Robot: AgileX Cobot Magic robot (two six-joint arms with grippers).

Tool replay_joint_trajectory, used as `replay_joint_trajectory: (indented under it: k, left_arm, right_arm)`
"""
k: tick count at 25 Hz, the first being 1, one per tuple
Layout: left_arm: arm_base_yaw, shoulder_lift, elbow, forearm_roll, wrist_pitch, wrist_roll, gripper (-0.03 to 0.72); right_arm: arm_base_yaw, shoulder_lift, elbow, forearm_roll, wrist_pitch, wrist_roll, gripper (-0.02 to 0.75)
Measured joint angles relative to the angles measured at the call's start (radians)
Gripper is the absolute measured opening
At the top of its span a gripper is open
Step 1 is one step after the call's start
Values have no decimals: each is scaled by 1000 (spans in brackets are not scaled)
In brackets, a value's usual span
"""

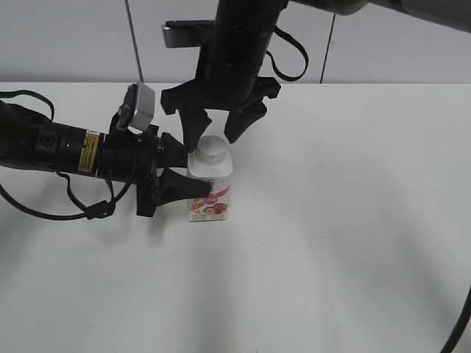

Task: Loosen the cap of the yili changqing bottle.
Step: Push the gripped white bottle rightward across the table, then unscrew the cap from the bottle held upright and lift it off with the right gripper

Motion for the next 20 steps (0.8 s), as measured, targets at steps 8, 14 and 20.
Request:
replay_joint_trajectory:
  k: [8,14,20]
  left_arm:
    - [1,0,0,0,0,0,400]
    - [2,0,0,0,0,0,400]
    - [2,0,0,0,0,0,400]
  right_arm:
    - [0,8,1,-1,0,7,512]
    - [0,8,1,-1,0,8,403]
    - [0,8,1,-2,0,-4,386]
